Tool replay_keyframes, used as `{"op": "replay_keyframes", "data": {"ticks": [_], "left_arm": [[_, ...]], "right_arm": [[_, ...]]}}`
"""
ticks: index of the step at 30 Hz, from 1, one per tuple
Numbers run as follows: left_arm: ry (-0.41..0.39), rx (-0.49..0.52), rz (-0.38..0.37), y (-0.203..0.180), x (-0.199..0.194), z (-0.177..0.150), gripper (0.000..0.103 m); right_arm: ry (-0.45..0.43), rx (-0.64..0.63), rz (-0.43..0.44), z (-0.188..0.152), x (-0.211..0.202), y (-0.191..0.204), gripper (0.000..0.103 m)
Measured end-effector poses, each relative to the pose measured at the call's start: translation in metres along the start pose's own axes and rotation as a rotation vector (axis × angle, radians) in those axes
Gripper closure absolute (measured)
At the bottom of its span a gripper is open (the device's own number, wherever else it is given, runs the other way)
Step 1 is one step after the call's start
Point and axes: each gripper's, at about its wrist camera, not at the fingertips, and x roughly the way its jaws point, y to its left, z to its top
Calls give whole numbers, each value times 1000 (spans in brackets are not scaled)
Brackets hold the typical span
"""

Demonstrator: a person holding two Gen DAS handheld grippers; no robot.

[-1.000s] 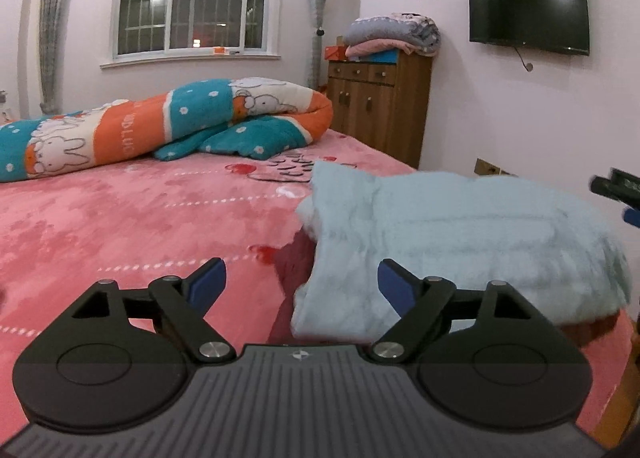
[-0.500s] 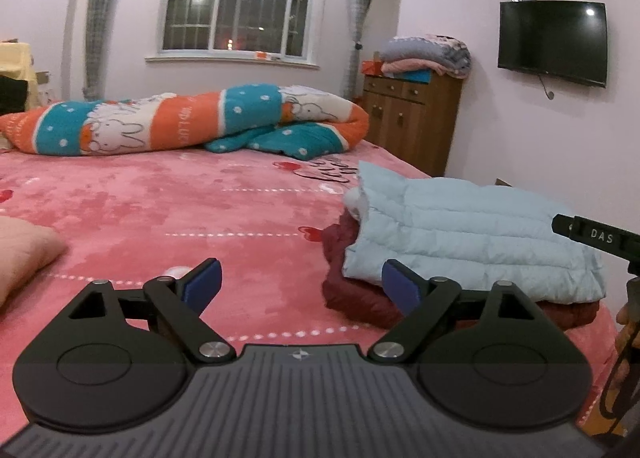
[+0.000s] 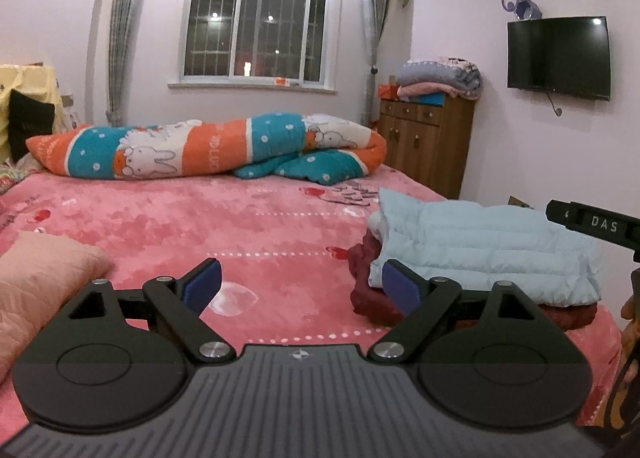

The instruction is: Fold large clothes

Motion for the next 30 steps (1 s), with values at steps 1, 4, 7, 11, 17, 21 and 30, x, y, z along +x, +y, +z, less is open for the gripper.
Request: {"op": "replay_keyframes", "data": {"ticks": [1,4,7,11,17,21,30], "left_arm": [[-6,0,4,1,-2,-1,0],[-17,-4,13,3,-8,0,0],[-21,-8,28,5,-13,0,0],[-26,-15,40,8,-16,0,0],[-57,-33,61,13,-23,1,0],[-74,-34,89,12,-25,1,0],[-88,-51,131,14,-27,1,0]], "right_arm": [[-6,-5,2,1,-2,1,10],[-22,-13,8,2,-10,6,7],[-28,-16,13,3,-14,9,4],[-39,-24,17,5,-18,12,1],[-39,-32,45,6,-20,20,1],[-48,-42,59,7,-25,27,1],[-50,-58,90,5,-28,35,1]]}}
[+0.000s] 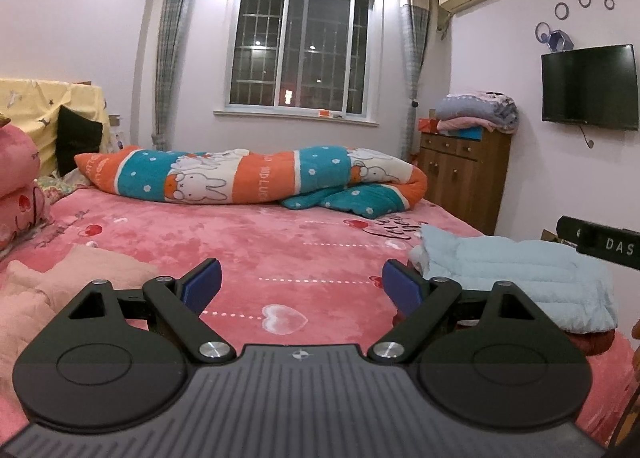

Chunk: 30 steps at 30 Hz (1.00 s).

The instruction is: Fold large clothes

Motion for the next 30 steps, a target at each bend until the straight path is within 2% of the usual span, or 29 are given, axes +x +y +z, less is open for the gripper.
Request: {"op": "replay_keyframes", "data": {"ticks": [10,18,26,30], "left_arm": [[-26,-3,76,-9,-2,-2,0],[-21,-32,95,-5,2,-4,0],[-73,-44,137,-6,-2,-5,0],[-75,-64,127,-4,-3,-3,0]], "right_arm": [[8,-16,23,-3,-2,6,1],[17,-28,37,-6,-1,10,1],[26,-35,48,-8,1,10,1],[30,-34,50,-9,2,10,1]]}}
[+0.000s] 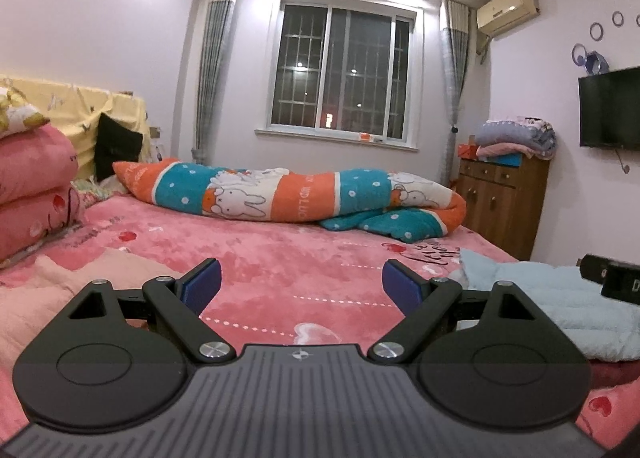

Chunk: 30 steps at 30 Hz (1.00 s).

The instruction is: Fold large clothes

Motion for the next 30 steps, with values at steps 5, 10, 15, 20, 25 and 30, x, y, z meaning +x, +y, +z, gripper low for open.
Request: {"op": "replay_keyframes", "data": {"ticks": [5,10,15,20,25,30], "left_arm": [[-4,0,9,0,1,1,0],[-16,22,6,-5,-1,1,0],[-3,32,-4,-4,0,-1,0],[14,37,-9,-1,2,-2,0],[25,45,-7,0,3,-3,0],[36,43,2,2,5,-4,0]], "right_arm": [[2,0,4,0,-1,1,1],[6,-2,10,-2,0,1,1],[7,0,23,-3,1,2,1],[8,-3,37,-5,2,3,1],[16,-8,48,-7,6,6,1],[22,-13,55,-9,9,9,1]]}}
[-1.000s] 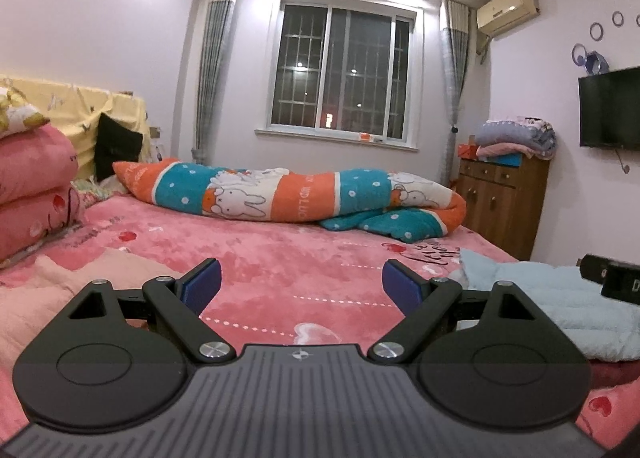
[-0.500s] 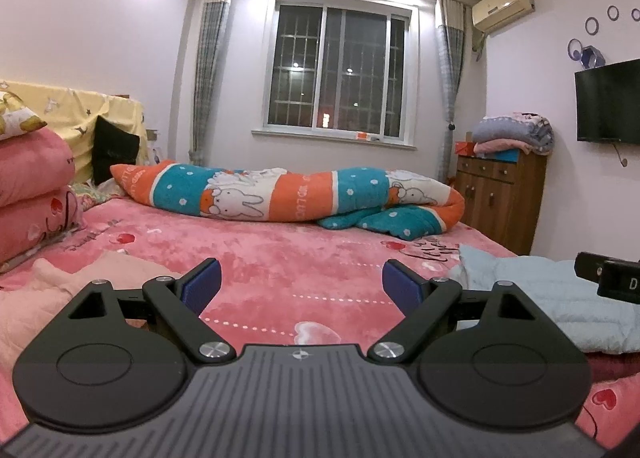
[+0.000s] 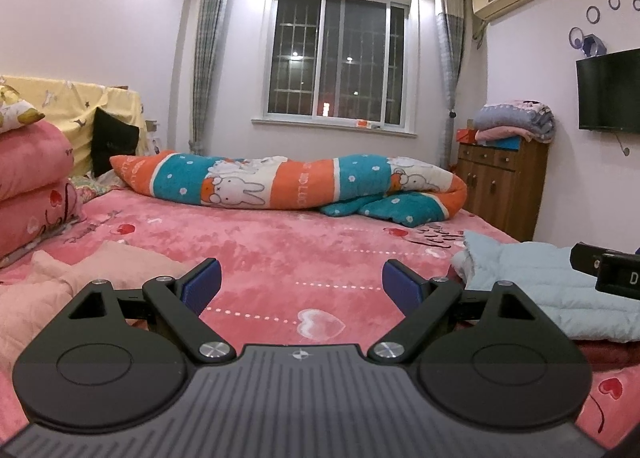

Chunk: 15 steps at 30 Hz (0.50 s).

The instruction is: Fold large clothes

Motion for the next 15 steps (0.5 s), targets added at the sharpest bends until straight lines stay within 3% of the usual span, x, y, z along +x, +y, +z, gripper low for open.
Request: {"op": "replay_keyframes", "data": {"ticks": [15], "left_arm": [[74,-15,27,4,14,-9,0]], "right_arm": [[43,-13,24,-11,19,13,1]]}}
